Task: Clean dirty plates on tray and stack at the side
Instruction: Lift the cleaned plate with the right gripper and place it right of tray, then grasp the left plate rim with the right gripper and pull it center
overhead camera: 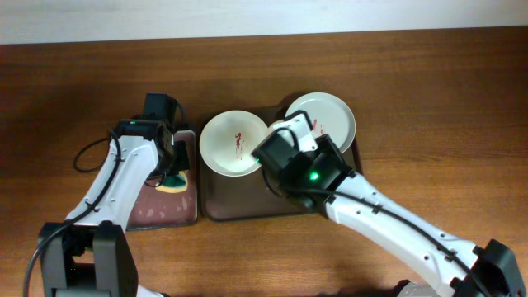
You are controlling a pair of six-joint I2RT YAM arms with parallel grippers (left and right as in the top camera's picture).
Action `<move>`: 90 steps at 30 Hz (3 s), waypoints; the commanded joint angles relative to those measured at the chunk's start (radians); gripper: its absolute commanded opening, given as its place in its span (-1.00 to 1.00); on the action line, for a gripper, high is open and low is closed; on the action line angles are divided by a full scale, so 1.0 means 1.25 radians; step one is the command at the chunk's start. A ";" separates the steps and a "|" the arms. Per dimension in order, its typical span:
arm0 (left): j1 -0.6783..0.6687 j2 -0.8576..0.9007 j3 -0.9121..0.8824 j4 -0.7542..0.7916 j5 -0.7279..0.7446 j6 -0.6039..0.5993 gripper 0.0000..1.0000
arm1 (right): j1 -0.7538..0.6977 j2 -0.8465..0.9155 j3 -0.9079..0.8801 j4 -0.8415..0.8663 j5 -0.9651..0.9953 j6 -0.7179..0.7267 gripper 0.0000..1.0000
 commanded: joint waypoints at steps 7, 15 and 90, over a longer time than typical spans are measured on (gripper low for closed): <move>0.005 -0.014 -0.008 0.003 -0.009 0.006 -1.00 | 0.082 -0.012 0.019 0.025 0.234 -0.008 -0.92; 0.005 -0.014 -0.008 0.004 -0.006 0.006 -1.00 | 0.064 -0.012 0.019 0.031 0.055 0.122 -0.92; 0.005 -0.014 -0.008 0.012 -0.003 -0.009 -1.00 | -0.235 0.391 0.111 0.262 -0.880 0.415 0.31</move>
